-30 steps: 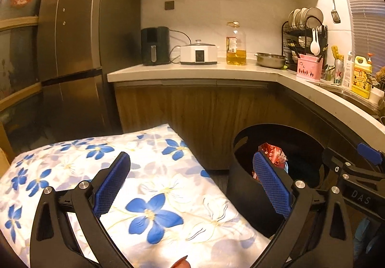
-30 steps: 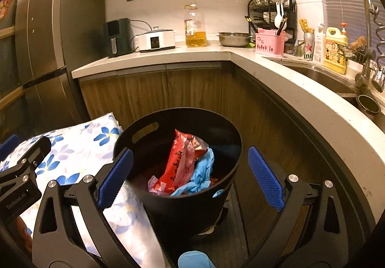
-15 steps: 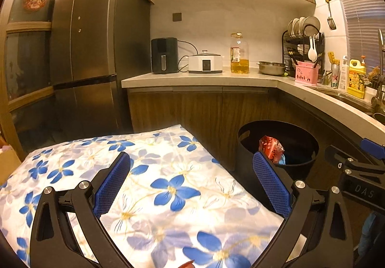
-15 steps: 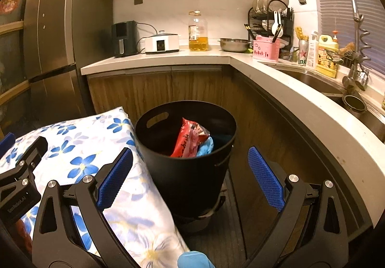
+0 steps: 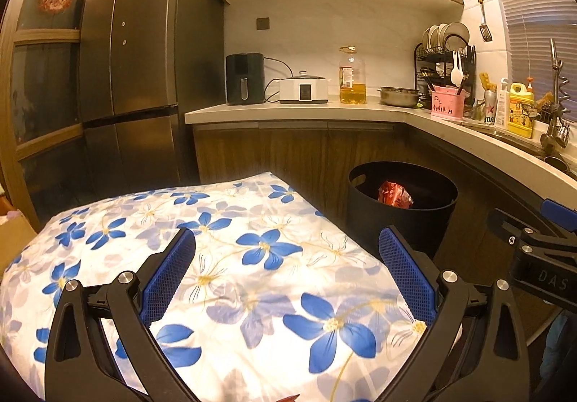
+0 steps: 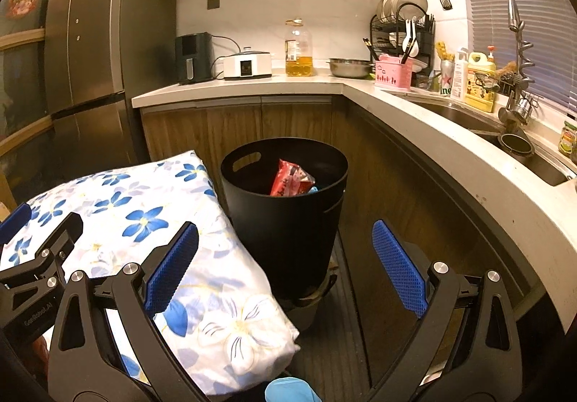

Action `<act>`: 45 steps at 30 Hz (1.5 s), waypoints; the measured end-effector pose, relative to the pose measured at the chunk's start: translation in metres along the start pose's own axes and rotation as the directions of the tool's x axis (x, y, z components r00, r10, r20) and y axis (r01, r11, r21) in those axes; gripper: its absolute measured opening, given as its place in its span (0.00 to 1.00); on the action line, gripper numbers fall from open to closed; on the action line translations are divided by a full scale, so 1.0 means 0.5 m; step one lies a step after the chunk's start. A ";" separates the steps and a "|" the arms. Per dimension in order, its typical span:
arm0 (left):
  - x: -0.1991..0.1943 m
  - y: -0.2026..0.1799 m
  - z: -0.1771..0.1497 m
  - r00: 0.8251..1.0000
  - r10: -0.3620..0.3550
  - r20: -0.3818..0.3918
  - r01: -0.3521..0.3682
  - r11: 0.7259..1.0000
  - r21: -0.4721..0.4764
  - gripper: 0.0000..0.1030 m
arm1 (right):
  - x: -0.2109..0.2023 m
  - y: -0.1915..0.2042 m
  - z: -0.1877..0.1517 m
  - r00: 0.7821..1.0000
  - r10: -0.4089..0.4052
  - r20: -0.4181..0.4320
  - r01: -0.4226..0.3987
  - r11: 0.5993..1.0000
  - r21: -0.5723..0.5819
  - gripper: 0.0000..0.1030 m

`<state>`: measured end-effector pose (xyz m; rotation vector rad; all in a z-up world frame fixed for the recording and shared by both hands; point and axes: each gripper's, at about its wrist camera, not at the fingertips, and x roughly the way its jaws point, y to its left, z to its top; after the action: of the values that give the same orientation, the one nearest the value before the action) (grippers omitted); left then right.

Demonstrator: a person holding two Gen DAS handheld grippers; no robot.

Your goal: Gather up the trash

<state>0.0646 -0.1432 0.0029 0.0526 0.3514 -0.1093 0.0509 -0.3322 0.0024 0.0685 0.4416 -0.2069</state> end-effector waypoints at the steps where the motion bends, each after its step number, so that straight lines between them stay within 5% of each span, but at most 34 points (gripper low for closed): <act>1: -0.004 0.004 -0.002 1.000 0.003 -0.002 -0.003 1.000 -0.004 0.94 | -0.006 0.002 -0.005 1.000 -0.001 0.001 0.001 1.000 -0.001 0.93; 45: -0.054 0.041 -0.032 1.000 0.002 0.003 -0.002 0.999 -0.032 0.94 | -0.054 0.062 -0.030 1.000 0.030 0.005 -0.030 0.999 -0.036 0.93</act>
<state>0.0364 -0.1191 -0.0020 0.0211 0.3503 -0.1022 0.0274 -0.2952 0.0011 0.0396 0.4386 -0.1697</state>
